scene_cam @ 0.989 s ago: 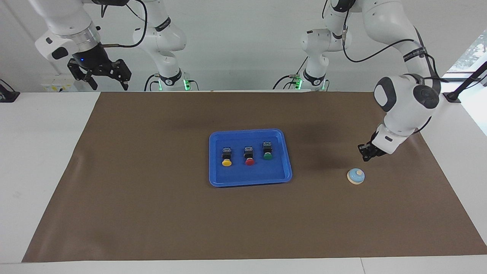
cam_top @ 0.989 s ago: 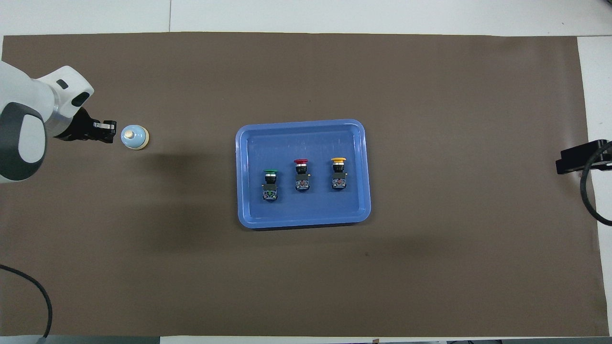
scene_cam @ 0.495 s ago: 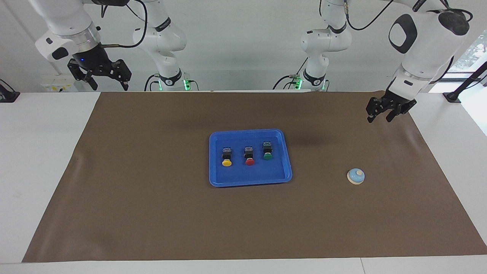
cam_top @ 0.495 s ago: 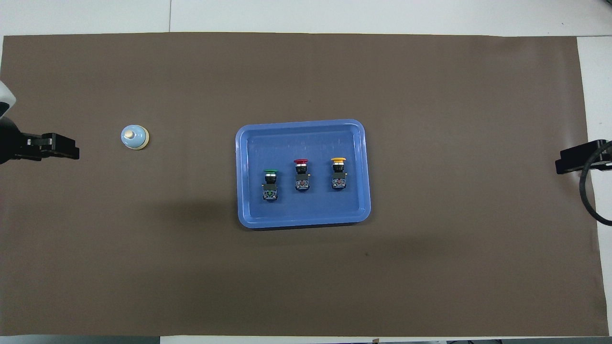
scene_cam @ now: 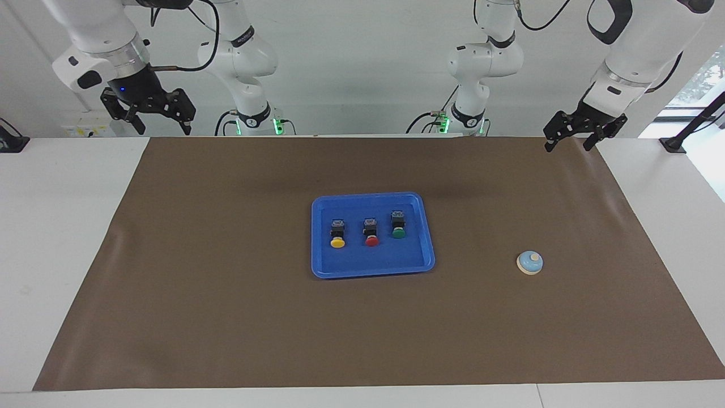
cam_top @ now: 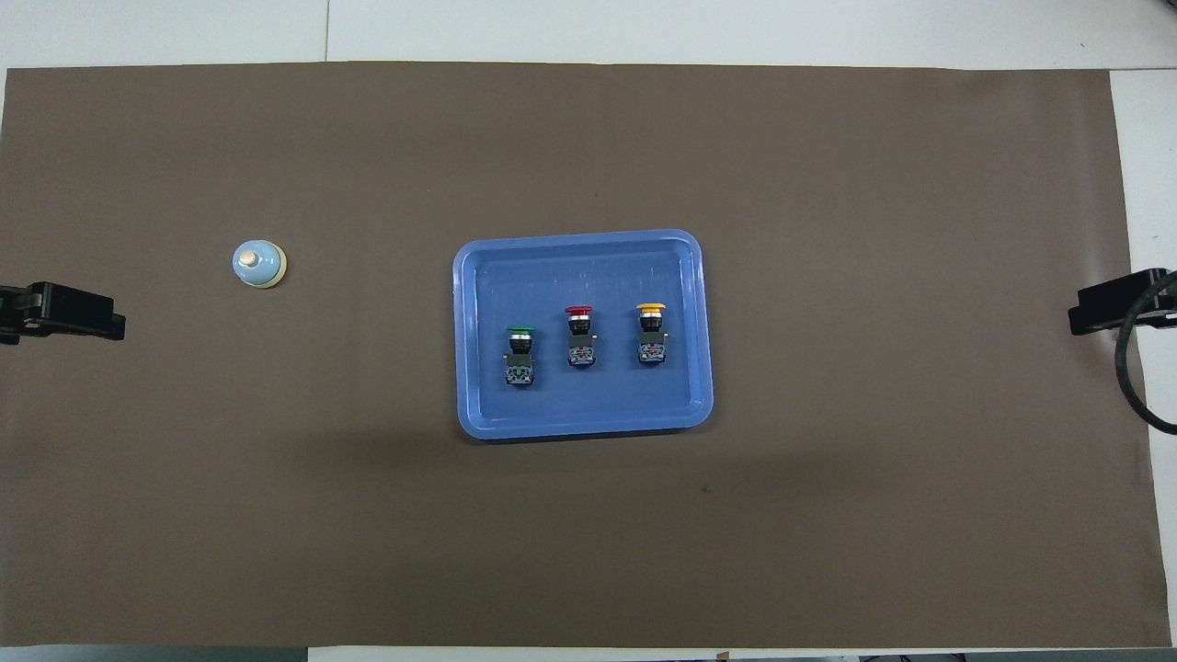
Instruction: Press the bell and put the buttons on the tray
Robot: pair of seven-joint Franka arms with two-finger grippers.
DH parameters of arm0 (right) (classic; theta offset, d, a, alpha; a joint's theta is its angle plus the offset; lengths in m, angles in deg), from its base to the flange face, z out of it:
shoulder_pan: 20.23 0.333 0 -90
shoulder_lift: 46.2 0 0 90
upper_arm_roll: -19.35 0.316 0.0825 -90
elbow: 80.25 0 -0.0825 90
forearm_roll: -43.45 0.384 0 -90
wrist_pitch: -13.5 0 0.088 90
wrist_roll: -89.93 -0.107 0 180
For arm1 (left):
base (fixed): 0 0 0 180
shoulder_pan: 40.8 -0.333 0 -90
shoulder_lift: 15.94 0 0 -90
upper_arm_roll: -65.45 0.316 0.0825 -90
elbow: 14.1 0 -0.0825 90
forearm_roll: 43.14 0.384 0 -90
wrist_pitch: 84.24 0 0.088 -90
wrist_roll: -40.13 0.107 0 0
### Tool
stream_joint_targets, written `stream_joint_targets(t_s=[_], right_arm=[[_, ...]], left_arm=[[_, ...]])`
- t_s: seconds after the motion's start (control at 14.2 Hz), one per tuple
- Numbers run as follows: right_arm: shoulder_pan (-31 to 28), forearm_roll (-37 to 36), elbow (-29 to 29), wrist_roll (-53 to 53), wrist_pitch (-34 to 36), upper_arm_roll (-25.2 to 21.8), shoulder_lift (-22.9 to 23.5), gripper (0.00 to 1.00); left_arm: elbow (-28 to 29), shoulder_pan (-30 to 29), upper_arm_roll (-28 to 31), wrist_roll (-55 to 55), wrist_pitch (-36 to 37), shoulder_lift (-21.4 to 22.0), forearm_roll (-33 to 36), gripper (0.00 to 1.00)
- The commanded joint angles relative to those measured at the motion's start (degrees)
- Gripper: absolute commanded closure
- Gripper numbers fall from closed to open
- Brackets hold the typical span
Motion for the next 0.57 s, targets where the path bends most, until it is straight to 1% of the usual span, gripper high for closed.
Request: stream_joint_targets(t_s=[0.0,0.28,0.49], right_arm=[[-1.24,-0.63,1.25,0.64,-0.32,1.1,-1.01,0.0],[-1.24,-0.63,1.25,0.64,-0.32,1.01,-1.01,0.0],[-1.24,-0.63,1.25,0.64,-0.32,1.1,-1.01,0.0]], left_arm=[[-2.29,0.59,-0.17,0.94,1.14,-2.0,0.75,0.0],[-2.02,0.59,-0.44,0.24,3.51,-1.65,-0.22,0.0],[-2.11,0.59,-0.44,0.94,2.9,-1.74,0.04,0.0]])
